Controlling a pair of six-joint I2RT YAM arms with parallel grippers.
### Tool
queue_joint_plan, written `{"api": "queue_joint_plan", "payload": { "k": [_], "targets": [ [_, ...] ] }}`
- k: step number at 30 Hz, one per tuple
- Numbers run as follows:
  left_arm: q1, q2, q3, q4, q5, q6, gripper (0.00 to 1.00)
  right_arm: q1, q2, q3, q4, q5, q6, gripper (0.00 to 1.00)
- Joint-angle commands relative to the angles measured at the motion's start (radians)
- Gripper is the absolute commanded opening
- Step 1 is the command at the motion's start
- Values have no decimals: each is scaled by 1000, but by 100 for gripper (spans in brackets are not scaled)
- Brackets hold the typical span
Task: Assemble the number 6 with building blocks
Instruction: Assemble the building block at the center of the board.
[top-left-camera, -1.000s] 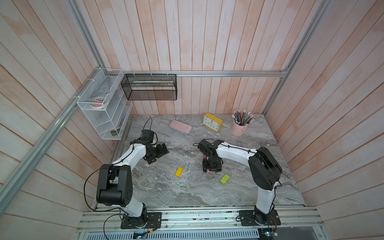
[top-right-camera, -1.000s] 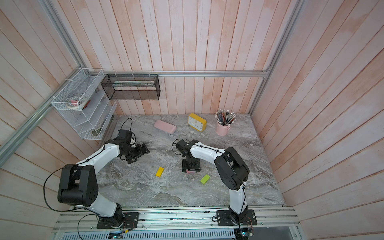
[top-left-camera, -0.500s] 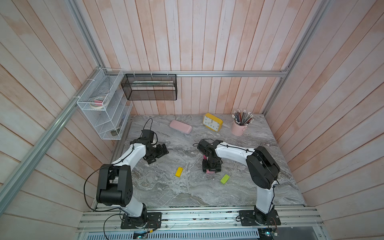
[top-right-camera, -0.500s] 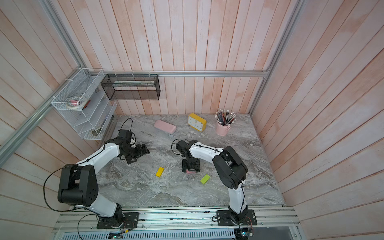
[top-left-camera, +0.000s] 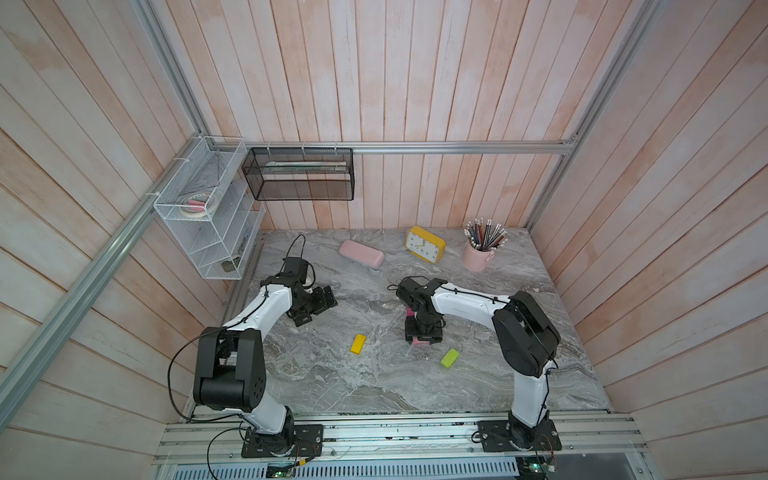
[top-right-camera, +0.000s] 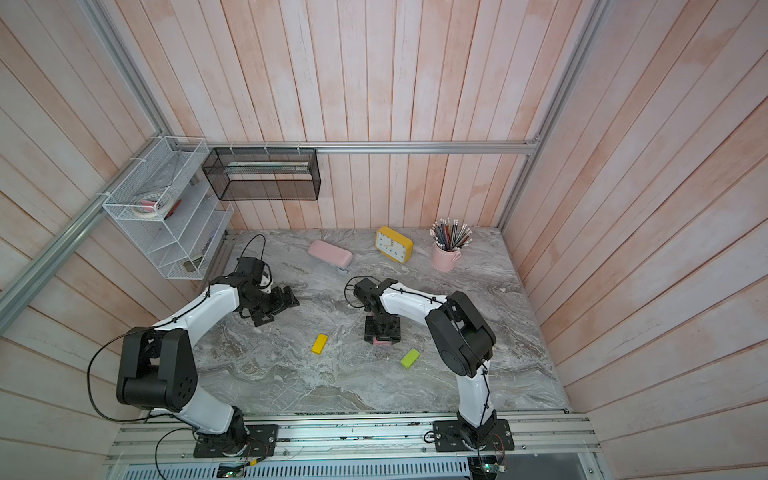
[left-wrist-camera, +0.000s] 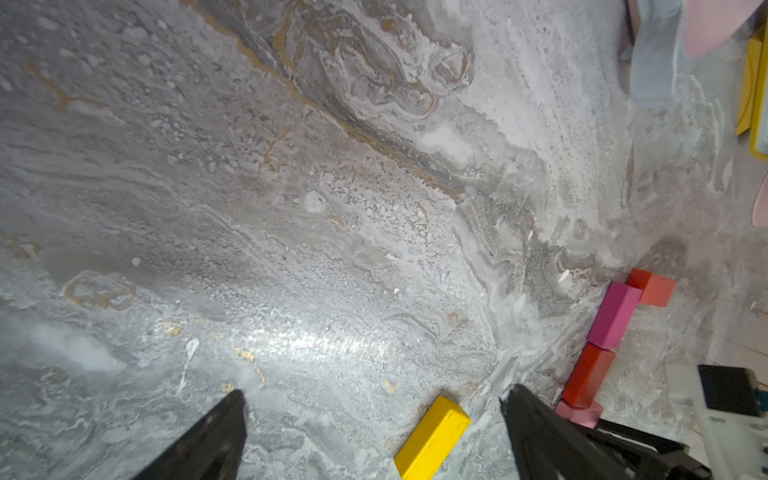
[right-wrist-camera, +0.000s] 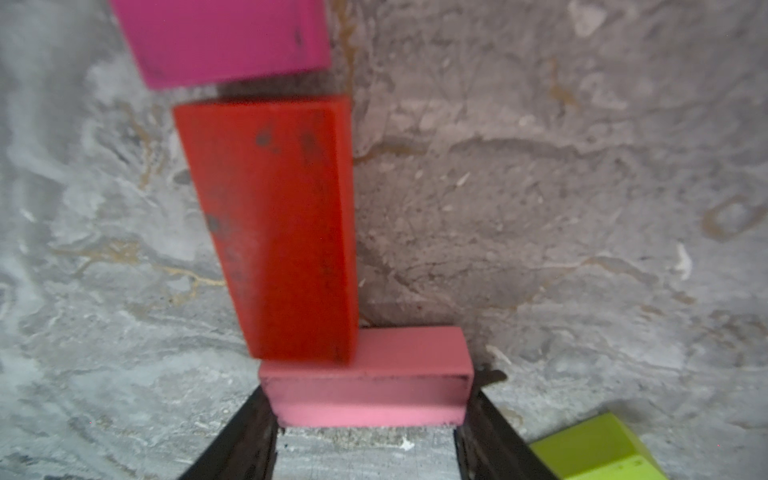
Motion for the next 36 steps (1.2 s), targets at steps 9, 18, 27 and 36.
{"api": "queue_joint_plan", "payload": {
  "k": [9,18,27,36],
  "targets": [
    [4,13,24,-17,-22,20,98,-8,33,-18,26,-21,12,79],
    [4,9,17,-16,-24,20,98,-8,5,-29,32,-12,18,86],
    [4,-1,7,-8,-21,14,98,-8,-77,-28,-10,50,29,90],
    [4,-18,-15,5,-18,0,98,-7,-206,-31,-28,43,41,89]
  ]
}}
